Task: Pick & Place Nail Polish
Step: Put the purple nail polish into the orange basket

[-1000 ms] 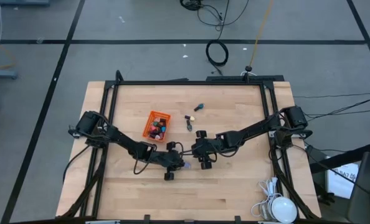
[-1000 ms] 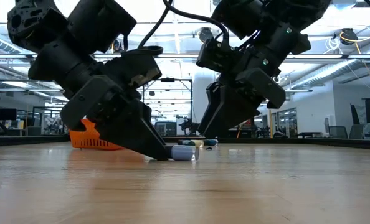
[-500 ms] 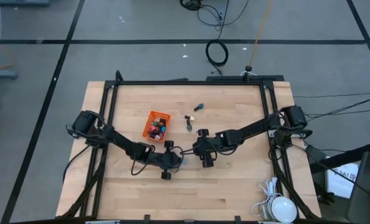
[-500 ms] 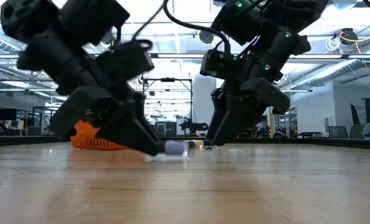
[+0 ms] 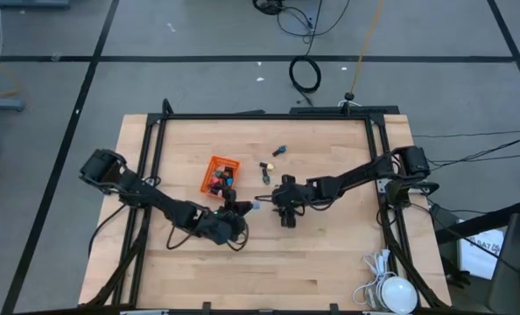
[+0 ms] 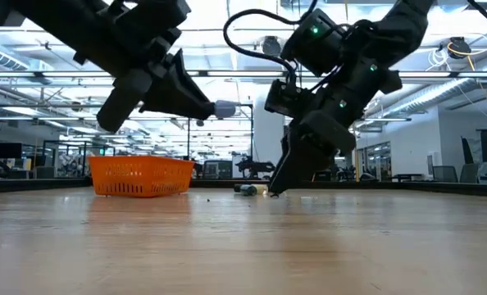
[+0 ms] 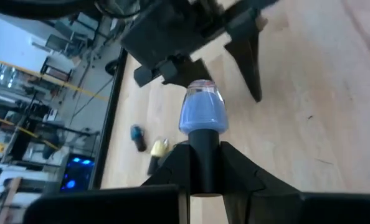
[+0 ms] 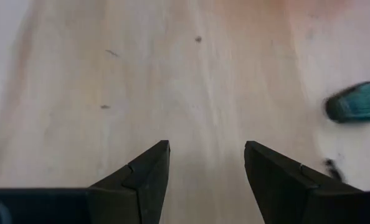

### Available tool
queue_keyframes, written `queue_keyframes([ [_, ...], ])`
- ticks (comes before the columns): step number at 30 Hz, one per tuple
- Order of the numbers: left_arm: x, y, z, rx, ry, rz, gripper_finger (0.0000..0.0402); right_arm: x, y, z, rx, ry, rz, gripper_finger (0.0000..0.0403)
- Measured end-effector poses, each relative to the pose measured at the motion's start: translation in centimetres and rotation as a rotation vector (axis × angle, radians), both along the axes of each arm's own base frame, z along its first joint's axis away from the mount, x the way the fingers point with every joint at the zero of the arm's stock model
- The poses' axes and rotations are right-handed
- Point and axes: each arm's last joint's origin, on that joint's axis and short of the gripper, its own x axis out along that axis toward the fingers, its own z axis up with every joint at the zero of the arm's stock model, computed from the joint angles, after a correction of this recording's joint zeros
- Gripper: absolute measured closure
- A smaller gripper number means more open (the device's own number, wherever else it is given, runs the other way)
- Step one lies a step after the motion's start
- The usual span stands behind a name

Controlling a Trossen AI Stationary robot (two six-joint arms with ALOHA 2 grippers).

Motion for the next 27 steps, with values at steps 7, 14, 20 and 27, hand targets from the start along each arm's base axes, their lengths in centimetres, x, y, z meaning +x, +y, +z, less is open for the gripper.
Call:
queue_keyframes([
  [7,-0.2,-0.3,0.2,0.032,0.038,0.053,0.0364,-0.6,-0.7,1.0,0.120,-0.130,0.014,0.0206],
  [14,-0.1,-0.3,0.3,0.050,0.018,0.075,0.0364,-1.1,-0.7,2.6,0.257,-0.485,-0.001,0.0206],
  [20,0.2,-0.3,0.7,0.053,-0.013,0.070,0.0364,-2.2,-0.6,2.7,0.378,-0.598,-0.022,0.0206],
  [27,0.6,0.1,1.0,0.038,-0.052,0.083,0.0364,-2.1,-0.4,3.2,0.400,-0.653,-0.013,0.0206],
])
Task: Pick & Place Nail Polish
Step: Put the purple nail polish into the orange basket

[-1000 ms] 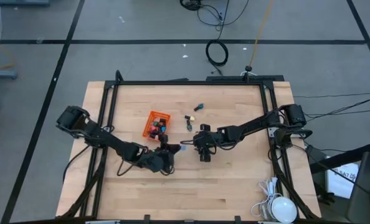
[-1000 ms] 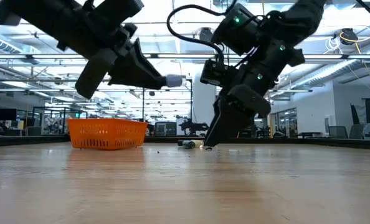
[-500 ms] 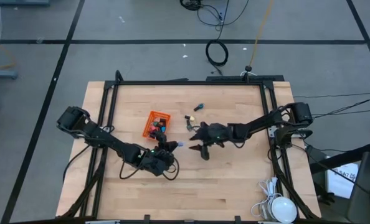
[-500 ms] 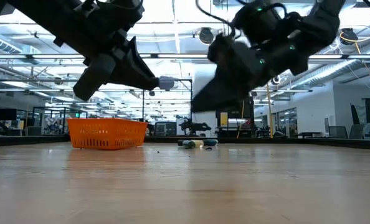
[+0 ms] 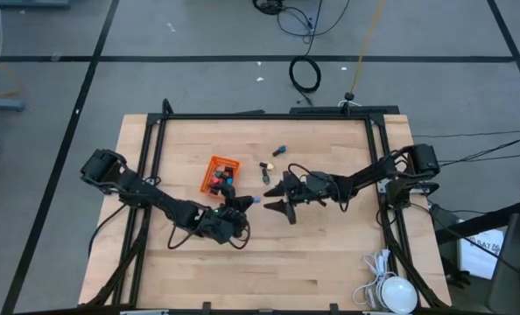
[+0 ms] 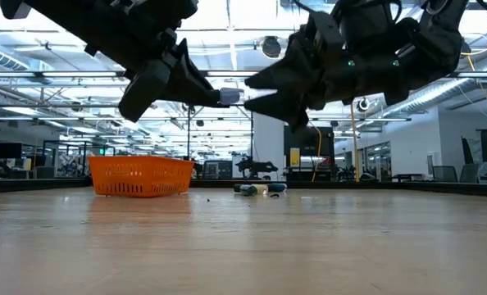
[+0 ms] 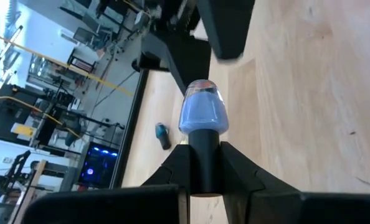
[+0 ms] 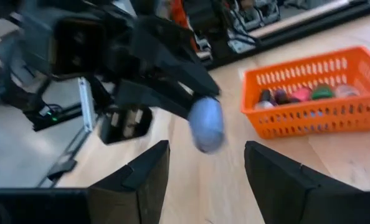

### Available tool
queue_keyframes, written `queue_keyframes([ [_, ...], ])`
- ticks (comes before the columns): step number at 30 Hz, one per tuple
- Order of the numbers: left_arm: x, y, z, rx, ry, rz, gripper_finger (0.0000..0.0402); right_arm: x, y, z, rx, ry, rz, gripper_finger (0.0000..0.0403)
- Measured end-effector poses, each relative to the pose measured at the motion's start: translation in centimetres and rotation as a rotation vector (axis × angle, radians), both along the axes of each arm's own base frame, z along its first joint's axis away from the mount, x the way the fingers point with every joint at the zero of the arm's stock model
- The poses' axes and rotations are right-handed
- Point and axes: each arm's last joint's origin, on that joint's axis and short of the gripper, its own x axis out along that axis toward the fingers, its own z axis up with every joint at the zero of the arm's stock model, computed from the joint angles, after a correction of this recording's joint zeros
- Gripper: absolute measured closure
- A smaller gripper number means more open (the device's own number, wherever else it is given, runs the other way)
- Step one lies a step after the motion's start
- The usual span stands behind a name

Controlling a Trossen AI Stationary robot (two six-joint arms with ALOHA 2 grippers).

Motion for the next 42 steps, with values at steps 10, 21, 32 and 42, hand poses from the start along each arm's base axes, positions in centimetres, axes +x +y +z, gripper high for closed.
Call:
queue_keyframes([
  [10,0.4,0.2,0.4,-0.021,-0.041,-0.016,0.0364,0.0,0.6,0.5,0.002,-0.053,0.012,0.0206],
  [21,1.1,0.6,0.4,-0.045,-0.072,-0.031,0.0364,0.0,0.6,0.7,0.006,-0.067,0.009,0.0206],
  [32,2.6,1.0,-1.0,0.007,-0.081,-0.079,0.0364,0.1,0.6,0.6,0.001,-0.057,0.010,0.0206],
  [42,2.7,1.0,-0.8,0.037,-0.090,-0.056,0.0360,0.0,0.6,0.2,-0.004,-0.024,0.012,0.0207],
])
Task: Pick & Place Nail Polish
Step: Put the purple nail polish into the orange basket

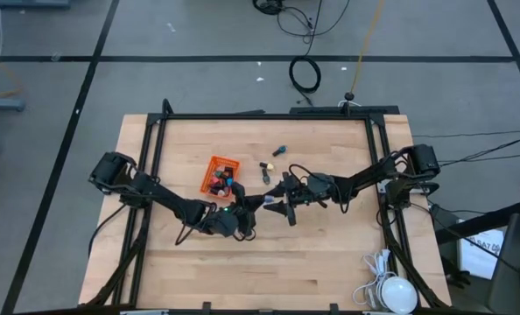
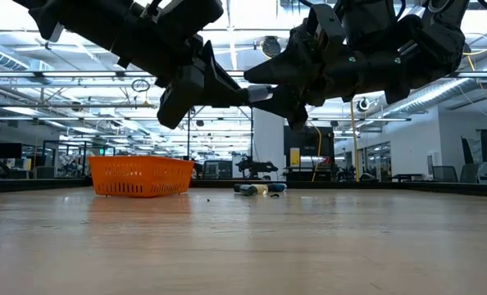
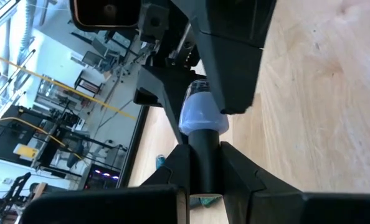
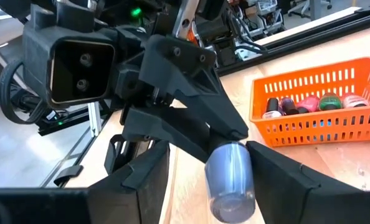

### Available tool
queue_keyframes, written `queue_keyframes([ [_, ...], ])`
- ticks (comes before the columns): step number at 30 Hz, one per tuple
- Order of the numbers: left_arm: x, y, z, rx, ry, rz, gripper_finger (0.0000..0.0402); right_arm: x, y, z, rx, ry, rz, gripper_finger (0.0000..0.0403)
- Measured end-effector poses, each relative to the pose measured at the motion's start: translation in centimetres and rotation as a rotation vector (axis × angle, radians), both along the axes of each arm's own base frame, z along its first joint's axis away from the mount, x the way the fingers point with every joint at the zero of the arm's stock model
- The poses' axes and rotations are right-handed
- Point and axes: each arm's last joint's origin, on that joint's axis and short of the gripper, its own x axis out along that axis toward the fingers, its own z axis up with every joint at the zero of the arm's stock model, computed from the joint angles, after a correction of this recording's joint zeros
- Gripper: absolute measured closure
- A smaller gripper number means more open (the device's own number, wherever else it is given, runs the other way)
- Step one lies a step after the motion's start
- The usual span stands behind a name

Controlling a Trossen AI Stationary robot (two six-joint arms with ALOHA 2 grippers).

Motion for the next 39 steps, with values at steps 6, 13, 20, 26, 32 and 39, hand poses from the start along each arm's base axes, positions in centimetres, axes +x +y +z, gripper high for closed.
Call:
queue_keyframes([
  [6,0.00,0.00,0.01,0.000,-0.001,0.001,0.0362,0.00,0.00,-0.02,0.000,0.002,0.001,0.0207],
  [13,0.01,0.01,0.02,-0.006,-0.005,0.003,0.0356,0.00,-0.11,-0.03,-0.004,0.002,-0.001,0.0218],
  [20,0.01,-0.02,0.03,-0.028,-0.015,0.001,0.0353,0.00,-0.14,-0.07,-0.018,0.004,-0.004,0.0281],
  [26,0.00,-0.03,0.03,-0.041,-0.022,0.005,0.0352,-0.02,-0.14,-0.10,-0.057,0.000,0.000,0.0334],
  [32,0.00,-0.04,0.03,-0.070,-0.039,0.014,0.0351,-0.01,-0.14,-0.09,-0.079,-0.005,0.003,0.0334],
  [39,0.00,-0.05,0.03,-0.109,-0.061,0.026,0.0350,-0.02,-0.14,-0.09,-0.093,-0.007,0.007,0.0334],
])
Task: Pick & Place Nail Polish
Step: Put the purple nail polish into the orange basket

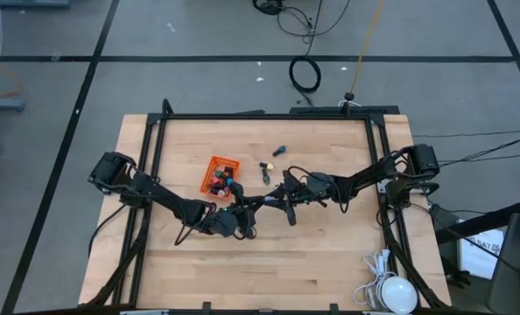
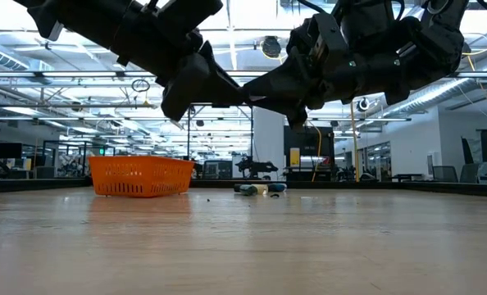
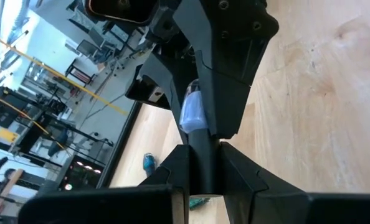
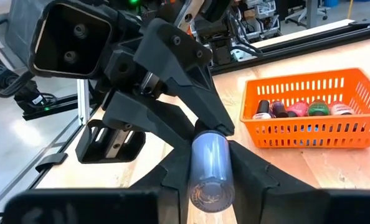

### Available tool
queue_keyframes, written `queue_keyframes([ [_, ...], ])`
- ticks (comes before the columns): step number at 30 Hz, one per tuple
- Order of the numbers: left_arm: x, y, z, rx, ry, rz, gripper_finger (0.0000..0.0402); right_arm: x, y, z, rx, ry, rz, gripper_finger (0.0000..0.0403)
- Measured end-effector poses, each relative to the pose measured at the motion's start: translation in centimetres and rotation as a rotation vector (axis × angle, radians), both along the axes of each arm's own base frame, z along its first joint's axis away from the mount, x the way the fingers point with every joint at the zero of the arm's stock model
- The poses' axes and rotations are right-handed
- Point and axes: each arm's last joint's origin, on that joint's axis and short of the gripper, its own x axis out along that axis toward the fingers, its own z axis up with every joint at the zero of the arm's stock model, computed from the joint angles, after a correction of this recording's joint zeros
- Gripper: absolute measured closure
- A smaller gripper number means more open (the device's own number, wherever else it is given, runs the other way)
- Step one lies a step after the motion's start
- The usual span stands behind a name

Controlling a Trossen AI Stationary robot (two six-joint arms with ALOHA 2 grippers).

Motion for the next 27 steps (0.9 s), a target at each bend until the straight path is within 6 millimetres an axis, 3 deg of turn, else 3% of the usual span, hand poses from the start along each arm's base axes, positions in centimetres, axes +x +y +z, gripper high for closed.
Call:
queue_keyframes([
  [8,0.1,0.2,0.0,-0.185,-0.104,0.067,0.0336,-0.1,-0.8,-0.2,-0.019,0.005,-0.050,0.0334],
  [19,0.7,1.4,-0.3,-0.420,-0.134,0.014,0.0201,-0.8,-1.7,-1.2,-0.025,0.060,-0.093,0.0334],
  [23,0.7,1.3,-0.1,-0.447,-0.144,-0.005,0.0171,-0.8,-2.1,-1.6,-0.058,0.104,-0.132,0.0334],
  [27,0.3,1.3,1.5,-0.472,-0.189,-0.018,0.0156,-1.0,-2.3,-2.2,-0.121,0.161,-0.186,0.0334],
])
